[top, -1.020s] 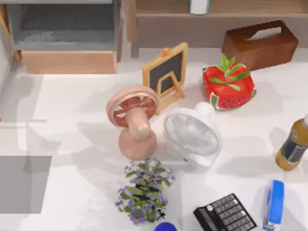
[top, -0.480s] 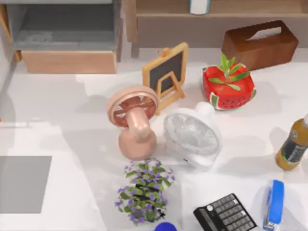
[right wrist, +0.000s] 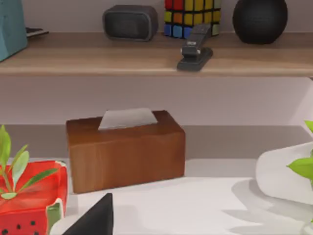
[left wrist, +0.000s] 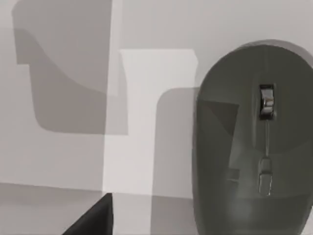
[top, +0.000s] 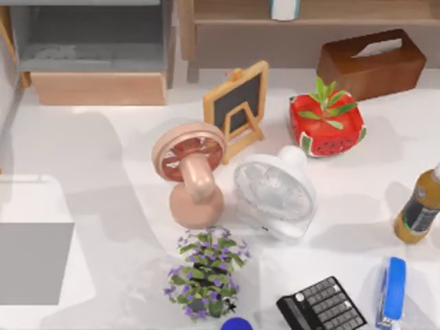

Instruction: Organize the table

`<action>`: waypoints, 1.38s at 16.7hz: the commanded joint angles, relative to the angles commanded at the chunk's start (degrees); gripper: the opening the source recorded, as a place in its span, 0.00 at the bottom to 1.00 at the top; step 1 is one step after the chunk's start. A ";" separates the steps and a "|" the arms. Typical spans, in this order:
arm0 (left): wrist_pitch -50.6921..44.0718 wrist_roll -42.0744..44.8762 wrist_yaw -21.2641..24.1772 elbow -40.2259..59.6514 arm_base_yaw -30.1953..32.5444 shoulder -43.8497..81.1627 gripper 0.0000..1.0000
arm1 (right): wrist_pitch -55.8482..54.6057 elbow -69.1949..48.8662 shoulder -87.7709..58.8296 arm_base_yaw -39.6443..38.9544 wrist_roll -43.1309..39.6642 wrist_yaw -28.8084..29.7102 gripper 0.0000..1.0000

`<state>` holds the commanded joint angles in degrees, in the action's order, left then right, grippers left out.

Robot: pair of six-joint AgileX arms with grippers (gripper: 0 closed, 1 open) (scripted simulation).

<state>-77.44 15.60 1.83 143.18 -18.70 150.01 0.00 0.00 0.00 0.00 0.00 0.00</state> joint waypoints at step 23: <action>6.30 -0.05 0.00 -5.78 0.06 0.52 0.85 | 0.00 0.00 0.00 0.00 0.00 0.00 1.00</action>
<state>-71.14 15.55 1.83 137.40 -18.64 150.52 0.00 0.00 0.00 0.00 0.00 0.00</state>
